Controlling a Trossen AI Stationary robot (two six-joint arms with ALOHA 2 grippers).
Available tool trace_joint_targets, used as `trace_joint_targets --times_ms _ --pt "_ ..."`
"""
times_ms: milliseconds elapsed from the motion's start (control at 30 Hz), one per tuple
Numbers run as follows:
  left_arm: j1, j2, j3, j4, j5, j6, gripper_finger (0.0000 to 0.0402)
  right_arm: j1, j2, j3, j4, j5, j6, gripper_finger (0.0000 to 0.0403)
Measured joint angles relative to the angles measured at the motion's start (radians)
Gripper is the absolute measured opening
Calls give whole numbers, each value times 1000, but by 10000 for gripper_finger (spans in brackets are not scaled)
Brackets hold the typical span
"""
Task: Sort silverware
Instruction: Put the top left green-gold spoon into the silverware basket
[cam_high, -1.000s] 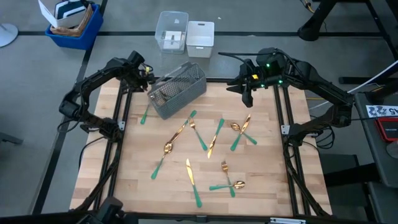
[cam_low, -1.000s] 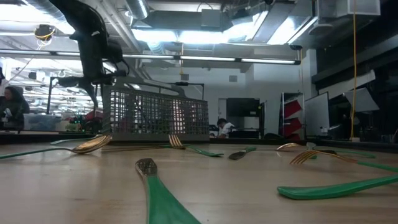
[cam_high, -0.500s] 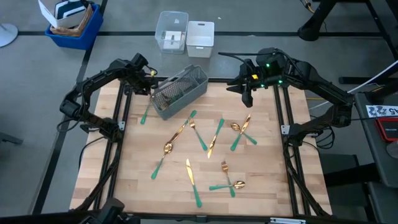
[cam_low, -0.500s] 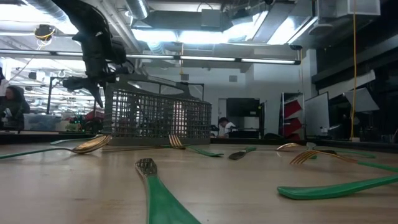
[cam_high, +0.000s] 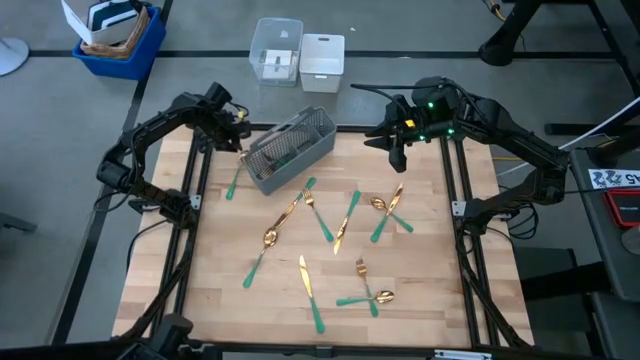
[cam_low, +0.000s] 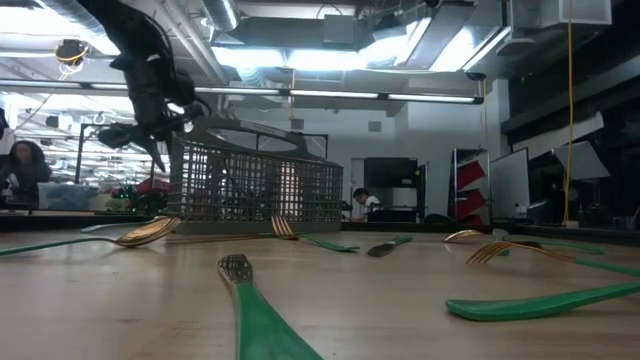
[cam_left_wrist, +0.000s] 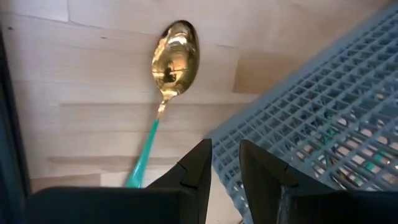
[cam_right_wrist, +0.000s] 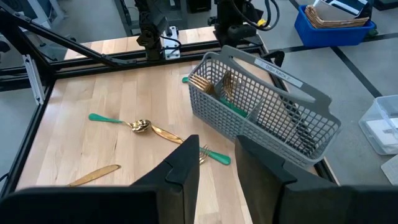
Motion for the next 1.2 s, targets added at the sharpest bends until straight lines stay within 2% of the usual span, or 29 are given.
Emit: trace_joint_targets --times_ms 100,200,467,767,1200 --pt "2 0 0 1 -19 -2 72 0 0 0 0 0 0 108" --pt "2 0 0 -2 -119 -18 72 0 0 0 0 0 -6 108" --pt "-41 13 -24 9 -207 -28 72 0 0 0 0 0 -7 108" --pt "-82 13 -126 12 -251 -58 72 0 0 0 1 6 -8 108" --pt "-147 13 -246 326 -273 -46 72 0 0 -1 1 7 -8 108"
